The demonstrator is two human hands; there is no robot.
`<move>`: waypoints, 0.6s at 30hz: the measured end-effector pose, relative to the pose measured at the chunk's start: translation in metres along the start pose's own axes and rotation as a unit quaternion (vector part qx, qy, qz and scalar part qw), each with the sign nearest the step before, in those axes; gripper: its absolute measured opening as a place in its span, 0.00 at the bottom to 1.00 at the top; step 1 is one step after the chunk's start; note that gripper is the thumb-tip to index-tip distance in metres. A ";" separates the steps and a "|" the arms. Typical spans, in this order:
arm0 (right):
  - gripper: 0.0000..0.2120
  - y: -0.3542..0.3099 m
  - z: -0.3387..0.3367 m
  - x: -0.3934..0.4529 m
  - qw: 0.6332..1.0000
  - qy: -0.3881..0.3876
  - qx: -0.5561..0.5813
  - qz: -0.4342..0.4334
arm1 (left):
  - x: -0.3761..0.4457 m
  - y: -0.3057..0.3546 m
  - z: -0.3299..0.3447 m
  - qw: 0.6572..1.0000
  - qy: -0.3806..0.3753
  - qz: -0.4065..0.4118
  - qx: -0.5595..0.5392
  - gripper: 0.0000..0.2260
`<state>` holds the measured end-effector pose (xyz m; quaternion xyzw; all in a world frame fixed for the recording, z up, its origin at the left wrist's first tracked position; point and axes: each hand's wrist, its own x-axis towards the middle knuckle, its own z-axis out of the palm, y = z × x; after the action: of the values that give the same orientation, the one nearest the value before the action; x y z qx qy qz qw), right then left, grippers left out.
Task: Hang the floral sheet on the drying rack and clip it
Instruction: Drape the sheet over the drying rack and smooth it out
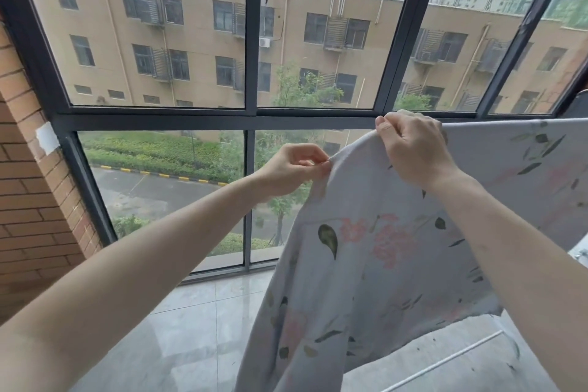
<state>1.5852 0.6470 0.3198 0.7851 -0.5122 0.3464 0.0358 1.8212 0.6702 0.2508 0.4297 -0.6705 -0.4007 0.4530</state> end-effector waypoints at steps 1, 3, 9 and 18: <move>0.21 -0.002 0.001 -0.001 1.000 0.000 -0.001 -0.003 | 0.002 0.001 -0.005 0.999 0.029 0.009 -0.025 0.04; 0.21 -0.004 0.003 -0.004 1.000 0.003 0.000 -0.007 | 0.008 0.004 -0.009 0.993 0.094 0.029 -0.071 0.06; 0.21 0.005 0.004 -0.003 0.999 0.024 0.000 -0.037 | 0.019 0.006 0.007 0.984 -0.125 -0.084 0.095 0.07; 0.23 0.016 0.000 0.005 0.996 0.052 0.033 -0.061 | 0.054 0.045 0.009 0.986 -0.146 0.012 0.080 0.15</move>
<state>1.5729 0.6359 0.3178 0.7964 -0.4493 0.4007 0.0574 1.7908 0.6346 0.3043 0.3934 -0.7645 -0.3988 0.3190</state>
